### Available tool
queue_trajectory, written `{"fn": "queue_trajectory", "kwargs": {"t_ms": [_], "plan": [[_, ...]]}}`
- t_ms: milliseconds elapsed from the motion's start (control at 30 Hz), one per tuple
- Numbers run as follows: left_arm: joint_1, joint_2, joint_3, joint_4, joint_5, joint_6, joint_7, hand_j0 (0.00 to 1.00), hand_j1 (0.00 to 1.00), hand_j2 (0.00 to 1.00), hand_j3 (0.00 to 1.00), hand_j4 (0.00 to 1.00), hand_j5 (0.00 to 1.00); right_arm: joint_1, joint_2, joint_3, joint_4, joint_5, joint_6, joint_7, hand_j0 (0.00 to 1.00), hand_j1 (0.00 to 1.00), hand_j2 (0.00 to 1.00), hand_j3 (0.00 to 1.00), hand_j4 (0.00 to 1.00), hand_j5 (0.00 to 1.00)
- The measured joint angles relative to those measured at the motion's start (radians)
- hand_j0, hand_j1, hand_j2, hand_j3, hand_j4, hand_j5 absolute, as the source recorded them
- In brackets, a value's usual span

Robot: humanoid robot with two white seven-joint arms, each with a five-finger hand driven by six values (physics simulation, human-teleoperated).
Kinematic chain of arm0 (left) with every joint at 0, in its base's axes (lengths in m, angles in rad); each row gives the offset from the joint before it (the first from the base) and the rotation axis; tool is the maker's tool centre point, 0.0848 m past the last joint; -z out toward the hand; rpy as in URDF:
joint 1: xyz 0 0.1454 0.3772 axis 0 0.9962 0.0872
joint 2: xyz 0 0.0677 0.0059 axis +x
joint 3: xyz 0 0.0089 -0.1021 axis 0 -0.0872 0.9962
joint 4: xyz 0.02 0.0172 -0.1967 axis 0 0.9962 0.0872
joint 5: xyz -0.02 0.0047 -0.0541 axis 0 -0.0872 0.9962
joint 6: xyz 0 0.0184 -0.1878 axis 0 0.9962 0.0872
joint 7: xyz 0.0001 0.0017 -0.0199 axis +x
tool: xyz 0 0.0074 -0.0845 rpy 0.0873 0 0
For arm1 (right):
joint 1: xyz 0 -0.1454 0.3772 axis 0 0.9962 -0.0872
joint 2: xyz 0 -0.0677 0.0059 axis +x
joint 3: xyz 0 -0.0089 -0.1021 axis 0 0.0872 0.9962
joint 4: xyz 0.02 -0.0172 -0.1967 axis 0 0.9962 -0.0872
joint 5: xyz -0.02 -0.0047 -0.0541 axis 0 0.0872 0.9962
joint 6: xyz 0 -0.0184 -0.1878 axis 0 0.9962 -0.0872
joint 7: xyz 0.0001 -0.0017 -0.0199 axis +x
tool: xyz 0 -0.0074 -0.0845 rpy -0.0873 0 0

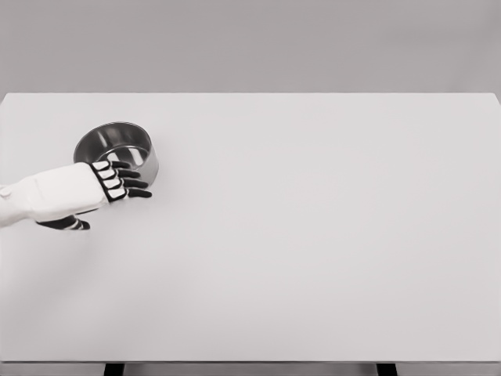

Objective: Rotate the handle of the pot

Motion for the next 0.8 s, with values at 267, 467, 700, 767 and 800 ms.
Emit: {"fn": "queue_trajectory", "kwargs": {"t_ms": [267,467,700,767,800], "plan": [[0.069,-0.068,0.088,0.061,-0.002,0.000,0.001,1.00,1.00,1.00,1.00,1.00,1.00,0.000,0.000,0.000,0.000,0.000,0.000,0.000,1.00,1.00,1.00,1.00,1.00,1.00],[0.081,-0.103,0.147,0.086,-0.006,0.000,0.001,1.00,1.00,1.00,1.00,1.00,1.00,0.000,0.000,0.000,0.000,0.000,0.000,0.000,1.00,1.00,1.00,1.00,1.00,1.00],[0.089,-0.124,0.162,0.101,-0.011,0.000,0.001,1.00,1.00,1.00,1.00,1.00,1.00,0.000,0.000,0.000,0.000,0.000,-0.001,0.000,1.00,1.00,1.00,1.00,1.00,1.00],[0.094,-0.128,0.163,0.104,-0.012,0.000,0.001,1.00,1.00,1.00,1.00,1.00,1.00,0.000,0.000,0.000,0.000,0.000,0.000,0.000,1.00,1.00,1.00,1.00,1.00,1.00],[0.095,-0.129,0.163,0.106,-0.013,0.000,0.001,1.00,1.00,1.00,1.00,1.00,1.00,0.000,0.000,0.000,0.000,0.000,0.000,0.000,1.00,1.00,1.00,1.00,1.00,1.00]]}}
